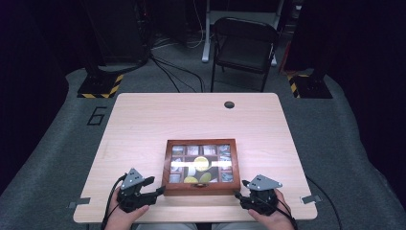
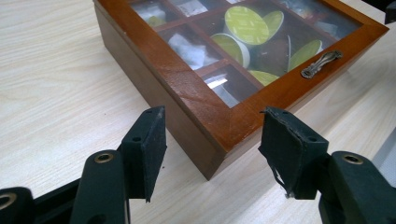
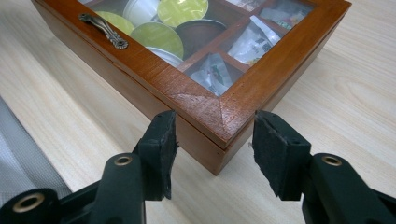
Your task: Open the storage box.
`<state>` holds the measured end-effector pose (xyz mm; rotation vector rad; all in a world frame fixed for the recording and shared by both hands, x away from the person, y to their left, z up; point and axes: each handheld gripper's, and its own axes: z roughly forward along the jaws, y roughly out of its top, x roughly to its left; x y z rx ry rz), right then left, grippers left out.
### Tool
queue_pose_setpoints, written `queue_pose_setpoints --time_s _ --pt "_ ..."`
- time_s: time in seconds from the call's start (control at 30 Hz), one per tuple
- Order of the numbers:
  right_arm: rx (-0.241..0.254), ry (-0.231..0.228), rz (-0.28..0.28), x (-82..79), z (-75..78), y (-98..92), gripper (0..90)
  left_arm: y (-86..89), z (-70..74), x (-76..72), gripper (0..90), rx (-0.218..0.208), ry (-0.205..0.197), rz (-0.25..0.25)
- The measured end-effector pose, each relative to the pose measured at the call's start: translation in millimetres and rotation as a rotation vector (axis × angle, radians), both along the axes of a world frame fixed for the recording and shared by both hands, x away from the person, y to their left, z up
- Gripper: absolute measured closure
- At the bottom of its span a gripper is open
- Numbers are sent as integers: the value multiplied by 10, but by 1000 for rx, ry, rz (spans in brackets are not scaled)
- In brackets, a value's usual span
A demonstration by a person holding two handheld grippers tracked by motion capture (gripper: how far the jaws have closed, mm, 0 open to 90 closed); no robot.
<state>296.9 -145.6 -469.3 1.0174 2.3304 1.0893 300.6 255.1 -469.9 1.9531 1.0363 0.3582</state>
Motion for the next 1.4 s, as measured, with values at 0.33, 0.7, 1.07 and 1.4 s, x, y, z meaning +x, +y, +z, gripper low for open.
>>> queue_pose_setpoints --time_s 0.33,0.7,1.07,1.4 --pt "46 66 -12 98 -81 -79 493 -78 -75 9 416 31 27 -34" --pt "-9 60 38 144 -152 -24 525 -149 -155 28 433 67 43 -64" --pt "-24 52 34 152 -161 -11 554 -144 -186 51 495 73 58 -58" --pt "-23 42 41 161 -154 -7 555 -155 -176 57 490 74 56 -63"
